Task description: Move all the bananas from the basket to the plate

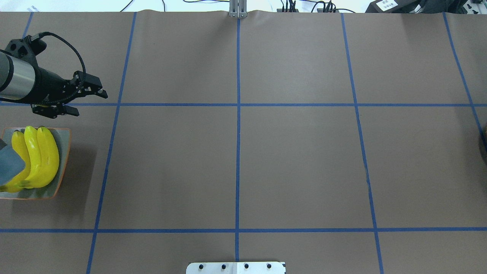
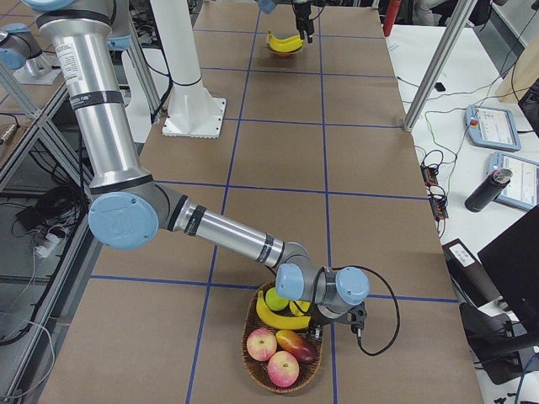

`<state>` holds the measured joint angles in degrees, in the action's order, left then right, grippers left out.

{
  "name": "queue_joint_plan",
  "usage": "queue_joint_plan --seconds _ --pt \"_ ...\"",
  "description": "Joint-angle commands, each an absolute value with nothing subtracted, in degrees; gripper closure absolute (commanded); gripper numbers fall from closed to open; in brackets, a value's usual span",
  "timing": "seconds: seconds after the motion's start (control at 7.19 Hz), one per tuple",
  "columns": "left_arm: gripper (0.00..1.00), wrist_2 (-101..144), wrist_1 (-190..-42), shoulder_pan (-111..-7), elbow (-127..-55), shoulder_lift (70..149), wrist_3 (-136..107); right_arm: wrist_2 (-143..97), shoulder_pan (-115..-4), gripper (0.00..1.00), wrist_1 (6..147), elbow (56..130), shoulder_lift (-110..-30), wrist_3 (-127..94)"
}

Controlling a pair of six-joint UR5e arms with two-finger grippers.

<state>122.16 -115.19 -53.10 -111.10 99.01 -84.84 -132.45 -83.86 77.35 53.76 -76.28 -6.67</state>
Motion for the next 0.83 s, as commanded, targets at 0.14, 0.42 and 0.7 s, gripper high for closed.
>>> queue_joint_plan --seconds 0.14,0.42,0.7 --pt "0.00 122.2 -116.1 -53.1 -111.2 99.0 -85.9 -132.5 -83.6 0.39 77.3 53.7 -76.4 -6.7" --pt "0.00 122.3 -117.6 -53.1 -111.2 99.0 -87.4 -132.5 -83.6 0.70 77.4 53.7 -76.4 -6.7" --pt "0.00 122.4 -117.9 -53.1 -111.4 99.0 -87.5 -133.1 -83.6 1.00 77.3 53.9 -76.6 -6.2"
